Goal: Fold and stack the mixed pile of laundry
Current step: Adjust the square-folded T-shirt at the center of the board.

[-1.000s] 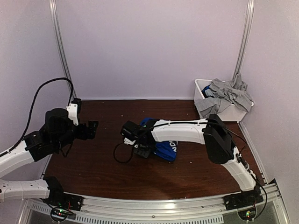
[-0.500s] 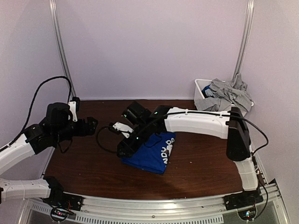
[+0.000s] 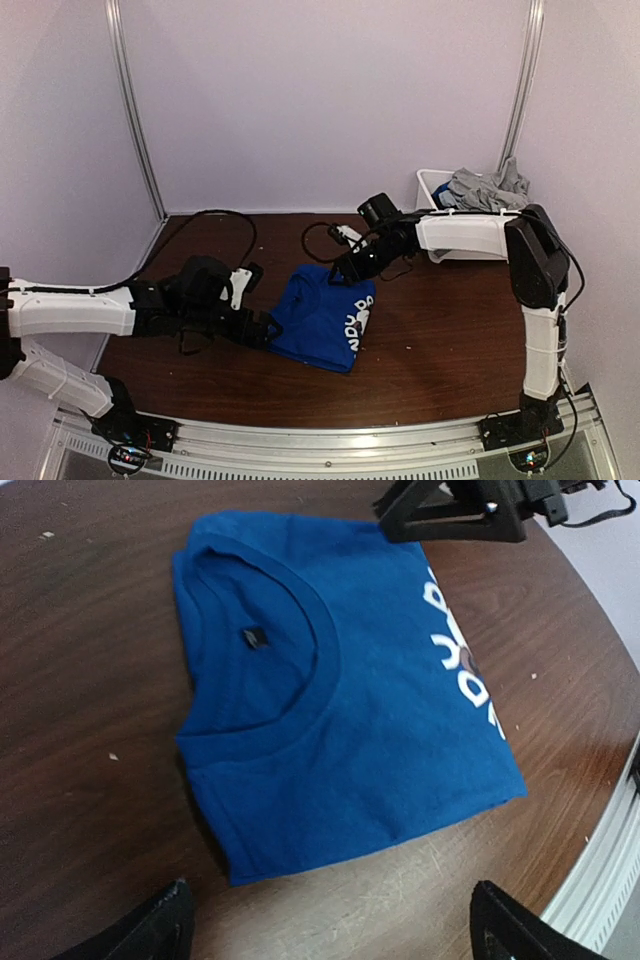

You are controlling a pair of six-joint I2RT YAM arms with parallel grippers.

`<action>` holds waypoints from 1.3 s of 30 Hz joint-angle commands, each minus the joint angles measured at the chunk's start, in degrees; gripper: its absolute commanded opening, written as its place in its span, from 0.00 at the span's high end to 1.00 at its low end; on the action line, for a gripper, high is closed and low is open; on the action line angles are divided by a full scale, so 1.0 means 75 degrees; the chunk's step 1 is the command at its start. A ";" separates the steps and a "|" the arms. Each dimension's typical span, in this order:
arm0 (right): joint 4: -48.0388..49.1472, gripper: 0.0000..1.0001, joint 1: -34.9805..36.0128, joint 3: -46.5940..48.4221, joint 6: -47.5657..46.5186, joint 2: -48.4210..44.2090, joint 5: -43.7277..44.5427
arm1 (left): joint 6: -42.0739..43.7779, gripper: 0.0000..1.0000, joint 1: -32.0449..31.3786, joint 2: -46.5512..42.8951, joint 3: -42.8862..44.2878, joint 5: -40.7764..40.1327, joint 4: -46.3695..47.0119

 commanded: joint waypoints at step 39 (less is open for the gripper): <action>0.1730 0.53 -0.0254 -0.5076 0.1711 -0.2518 0.0073 | -0.0233 0.40 0.1753 0.1547 -0.0613 0.1895 0.2363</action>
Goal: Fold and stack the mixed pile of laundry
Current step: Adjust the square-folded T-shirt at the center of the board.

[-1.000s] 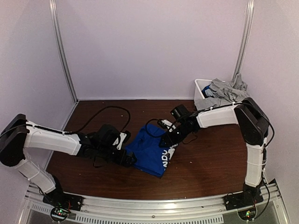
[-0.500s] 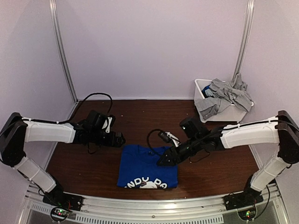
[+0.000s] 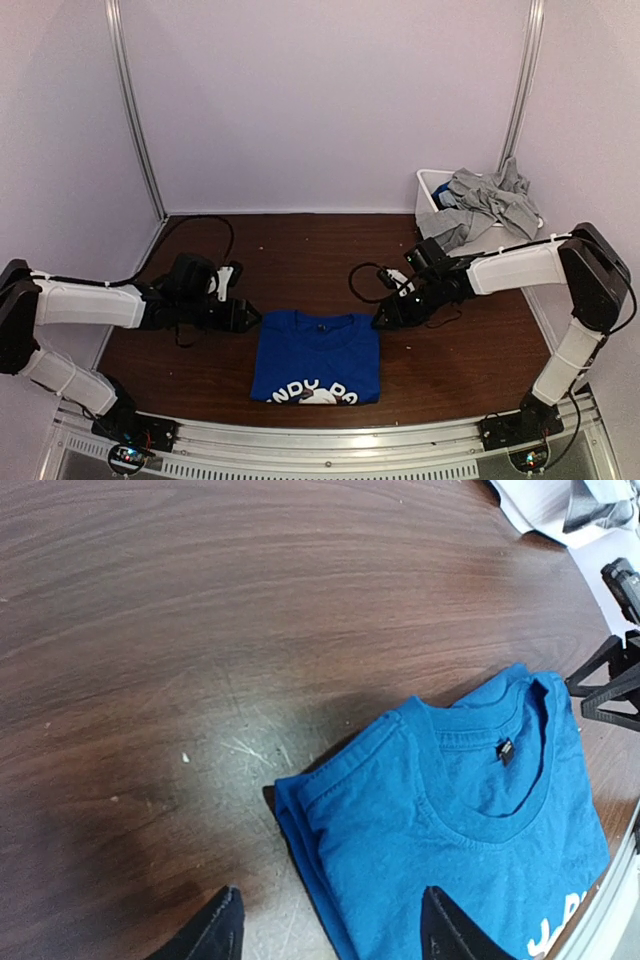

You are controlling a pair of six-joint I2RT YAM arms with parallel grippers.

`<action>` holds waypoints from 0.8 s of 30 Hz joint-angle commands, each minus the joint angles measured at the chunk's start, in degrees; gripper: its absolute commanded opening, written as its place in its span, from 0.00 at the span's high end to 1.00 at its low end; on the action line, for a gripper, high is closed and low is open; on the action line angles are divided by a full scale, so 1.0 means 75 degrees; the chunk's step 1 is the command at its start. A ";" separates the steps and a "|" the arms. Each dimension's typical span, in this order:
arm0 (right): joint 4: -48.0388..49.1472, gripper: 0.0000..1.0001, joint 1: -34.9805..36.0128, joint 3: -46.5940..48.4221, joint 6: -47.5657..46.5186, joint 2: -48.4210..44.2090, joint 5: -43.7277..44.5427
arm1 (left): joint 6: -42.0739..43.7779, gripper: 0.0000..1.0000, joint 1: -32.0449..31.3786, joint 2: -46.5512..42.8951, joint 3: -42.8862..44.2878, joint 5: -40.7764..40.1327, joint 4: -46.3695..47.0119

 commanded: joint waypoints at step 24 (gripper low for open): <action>0.0186 1.00 -0.0182 0.0986 -0.0078 0.0186 -0.0254 | 0.0224 1.00 0.0022 0.1129 0.0636 -0.0100 0.1074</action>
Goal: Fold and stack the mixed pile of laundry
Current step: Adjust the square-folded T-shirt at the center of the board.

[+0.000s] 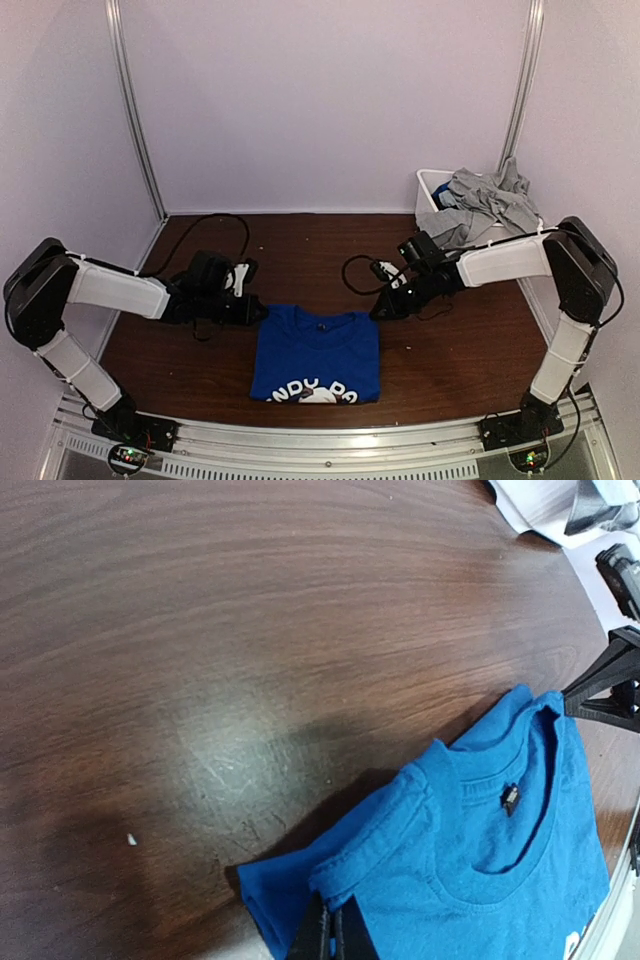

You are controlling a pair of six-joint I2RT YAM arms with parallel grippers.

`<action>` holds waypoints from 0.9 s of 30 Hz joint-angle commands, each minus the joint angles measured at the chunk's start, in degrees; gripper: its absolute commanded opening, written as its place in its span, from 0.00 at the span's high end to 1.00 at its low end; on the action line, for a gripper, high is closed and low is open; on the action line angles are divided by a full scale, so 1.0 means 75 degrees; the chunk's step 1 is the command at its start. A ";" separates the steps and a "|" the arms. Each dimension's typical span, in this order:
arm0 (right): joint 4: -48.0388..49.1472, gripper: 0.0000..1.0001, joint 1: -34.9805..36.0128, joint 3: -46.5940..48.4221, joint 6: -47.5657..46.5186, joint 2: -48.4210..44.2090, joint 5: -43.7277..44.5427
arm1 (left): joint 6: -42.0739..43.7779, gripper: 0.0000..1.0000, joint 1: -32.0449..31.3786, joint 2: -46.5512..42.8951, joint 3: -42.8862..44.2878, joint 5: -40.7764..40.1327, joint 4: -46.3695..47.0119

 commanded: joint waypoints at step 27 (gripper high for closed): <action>-0.0022 0.74 -0.0519 0.2094 -0.0295 0.1249 0.1064 | 0.0842 0.88 0.0559 0.1484 0.1568 -0.1423 -0.0646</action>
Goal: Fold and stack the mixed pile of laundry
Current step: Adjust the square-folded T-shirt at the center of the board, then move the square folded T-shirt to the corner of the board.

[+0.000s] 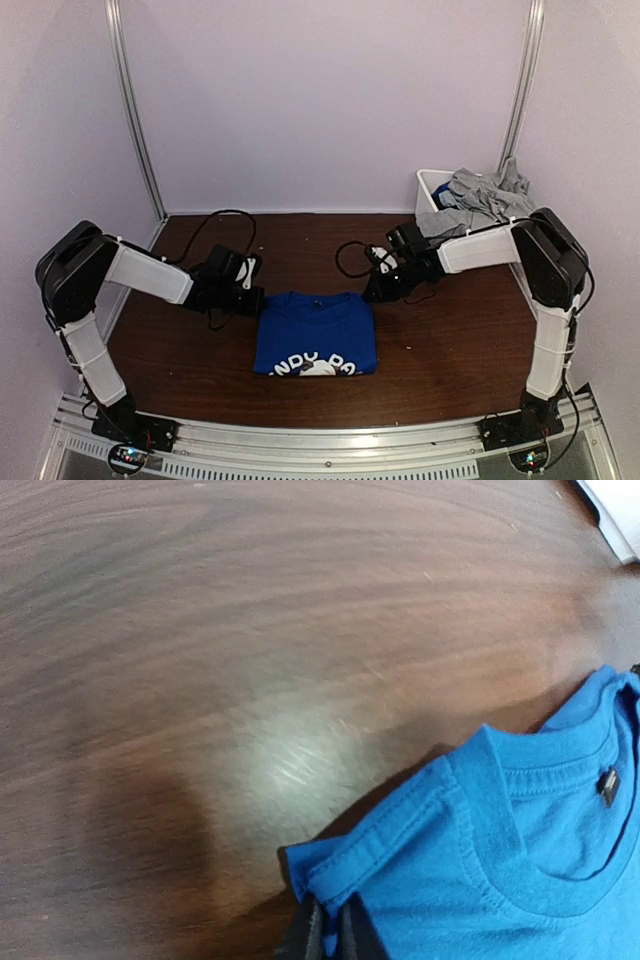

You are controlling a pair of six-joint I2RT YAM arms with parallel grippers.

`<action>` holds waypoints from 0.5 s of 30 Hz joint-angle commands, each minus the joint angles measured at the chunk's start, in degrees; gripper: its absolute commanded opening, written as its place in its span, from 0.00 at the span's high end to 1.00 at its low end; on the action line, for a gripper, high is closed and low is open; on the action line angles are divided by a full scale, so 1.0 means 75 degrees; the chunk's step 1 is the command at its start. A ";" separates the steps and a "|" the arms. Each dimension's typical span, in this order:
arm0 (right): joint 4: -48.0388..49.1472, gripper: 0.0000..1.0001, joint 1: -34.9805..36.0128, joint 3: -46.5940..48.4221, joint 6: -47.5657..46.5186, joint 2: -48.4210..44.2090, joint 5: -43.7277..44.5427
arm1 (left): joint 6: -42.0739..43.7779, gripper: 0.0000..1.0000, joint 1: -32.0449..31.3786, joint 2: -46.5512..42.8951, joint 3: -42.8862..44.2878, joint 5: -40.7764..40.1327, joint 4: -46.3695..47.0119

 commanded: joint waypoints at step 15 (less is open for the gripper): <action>-0.1020 0.26 -0.0238 0.0094 -0.0337 -0.3268 0.0180 | 0.1027 0.25 -0.1624 -0.2529 0.1105 -0.1450 -0.3069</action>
